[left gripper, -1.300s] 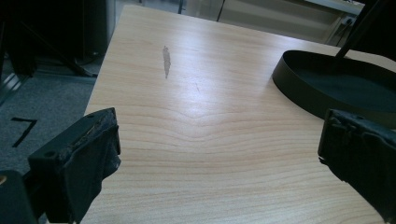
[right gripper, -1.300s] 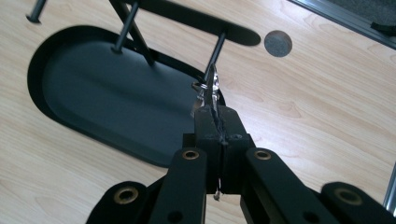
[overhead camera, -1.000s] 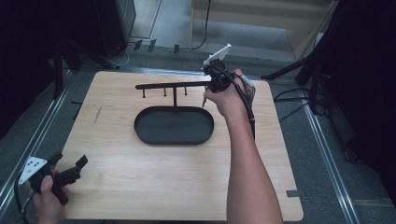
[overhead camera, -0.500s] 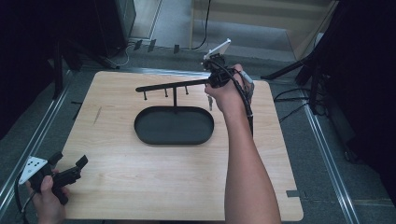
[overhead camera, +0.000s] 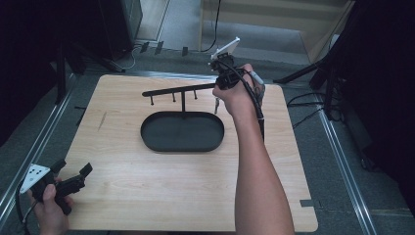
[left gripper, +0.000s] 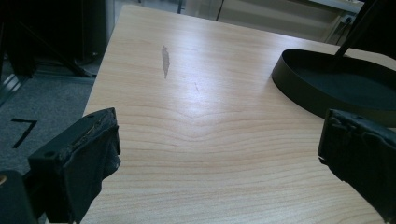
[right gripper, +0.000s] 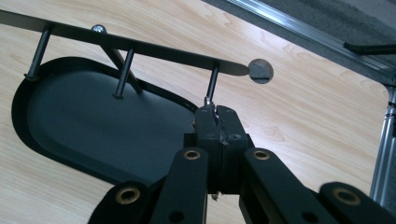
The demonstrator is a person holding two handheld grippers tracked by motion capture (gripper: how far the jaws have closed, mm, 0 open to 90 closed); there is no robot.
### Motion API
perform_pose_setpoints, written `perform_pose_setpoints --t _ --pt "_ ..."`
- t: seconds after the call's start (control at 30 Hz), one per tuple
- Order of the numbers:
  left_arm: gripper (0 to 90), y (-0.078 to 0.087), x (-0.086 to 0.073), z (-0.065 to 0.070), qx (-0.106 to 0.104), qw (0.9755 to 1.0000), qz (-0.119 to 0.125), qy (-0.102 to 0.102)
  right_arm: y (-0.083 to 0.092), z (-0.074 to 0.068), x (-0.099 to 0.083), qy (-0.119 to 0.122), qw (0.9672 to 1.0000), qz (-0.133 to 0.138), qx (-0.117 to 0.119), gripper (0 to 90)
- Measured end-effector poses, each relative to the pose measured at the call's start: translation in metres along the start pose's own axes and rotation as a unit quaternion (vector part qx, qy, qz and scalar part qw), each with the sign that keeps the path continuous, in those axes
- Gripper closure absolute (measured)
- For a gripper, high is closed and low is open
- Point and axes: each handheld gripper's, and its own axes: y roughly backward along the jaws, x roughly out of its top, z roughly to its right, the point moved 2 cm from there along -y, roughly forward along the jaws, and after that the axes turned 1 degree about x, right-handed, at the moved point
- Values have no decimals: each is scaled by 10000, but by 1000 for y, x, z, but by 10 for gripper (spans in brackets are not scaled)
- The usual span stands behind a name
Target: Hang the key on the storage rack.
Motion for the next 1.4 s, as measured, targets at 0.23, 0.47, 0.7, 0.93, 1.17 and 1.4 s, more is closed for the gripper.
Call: perform_pose_setpoints --t 0.23,0.47,0.7,0.93,1.17,1.4 --pt "0 0 0 0 -6 10000 8 43 -7 3 2 -2 10000 42 82 900" --pt "0 0 0 -1 -22 10000 15 39 -10 3 6 -32 9999 81 -120 897" --pt "0 0 0 -1 -29 10000 9 41 -19 17 -3 -377 9985 178 -353 823" --pt "0 0 0 0 -16 10000 8 37 -30 34 -25 -568 9979 36 -300 805" --pt "0 0 0 0 -3 10000 -4 24 -50 54 -59 -646 9974 -251 -219 669" --pt "0 0 0 0 3 10000 -8 2 -59 68 -83 -875 9953 -387 -161 507"
